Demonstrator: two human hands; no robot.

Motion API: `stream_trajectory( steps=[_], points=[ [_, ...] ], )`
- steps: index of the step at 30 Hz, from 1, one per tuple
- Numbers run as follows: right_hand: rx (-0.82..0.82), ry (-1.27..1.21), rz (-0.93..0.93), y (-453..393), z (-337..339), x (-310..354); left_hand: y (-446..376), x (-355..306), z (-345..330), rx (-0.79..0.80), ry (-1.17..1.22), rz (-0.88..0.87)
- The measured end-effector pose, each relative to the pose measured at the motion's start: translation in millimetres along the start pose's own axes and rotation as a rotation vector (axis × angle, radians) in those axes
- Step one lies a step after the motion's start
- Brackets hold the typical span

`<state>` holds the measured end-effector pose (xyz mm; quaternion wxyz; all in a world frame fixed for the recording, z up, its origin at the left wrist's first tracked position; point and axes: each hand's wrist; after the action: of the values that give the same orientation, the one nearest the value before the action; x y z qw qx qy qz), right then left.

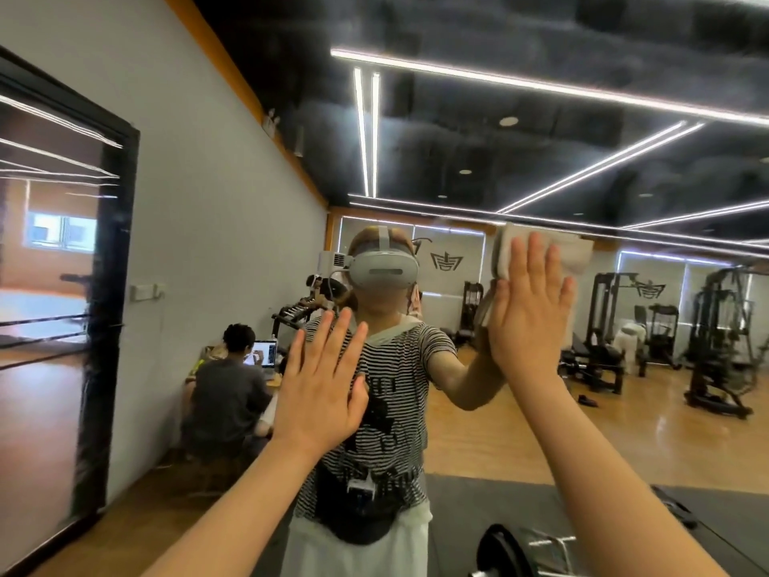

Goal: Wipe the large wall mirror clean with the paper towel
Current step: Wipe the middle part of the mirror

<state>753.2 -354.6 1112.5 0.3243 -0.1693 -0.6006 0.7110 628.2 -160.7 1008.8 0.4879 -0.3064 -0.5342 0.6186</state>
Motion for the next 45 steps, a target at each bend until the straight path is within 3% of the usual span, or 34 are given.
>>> stream_trajectory(
  steps=[4, 9, 15, 36, 43, 45],
  points=[
    [-0.048, -0.035, -0.09, -6.3, -7.9, 39.7, -1.4, -0.6, -1.2, 0.005, -0.036, 0.005],
    [-0.024, -0.064, 0.156, -2.9, -25.5, 93.2, -1.2, -0.2, 1.1, 0.002, -0.046, 0.003],
    [-0.148, -0.028, 0.194, -2.4, -36.7, 86.3, -2.9, -2.5, 3.1, -0.012, -0.07, 0.005],
    [-0.106, -0.026, 0.198, 14.9, -42.5, 86.6, -0.8, -1.7, 4.4, 0.039, -0.082, 0.006],
    [-0.083, -0.01, 0.206, 14.3, -35.5, 86.8, -3.1, -1.1, 12.7, 0.15, -0.046, 0.015],
    [-0.04, -0.024, 0.198, 13.7, -31.3, 85.7, -2.2, 7.7, 25.1, 0.189, 0.0, -0.067]
  ],
)
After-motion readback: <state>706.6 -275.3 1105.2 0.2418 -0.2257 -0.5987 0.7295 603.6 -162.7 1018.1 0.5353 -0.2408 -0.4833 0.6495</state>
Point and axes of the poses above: each hand's wrist, its own y-axis away from the middle knuckle, its own z-axis out of the back of the hand, x = y × z, and after that the axes turned 1 degree about y, right-handed
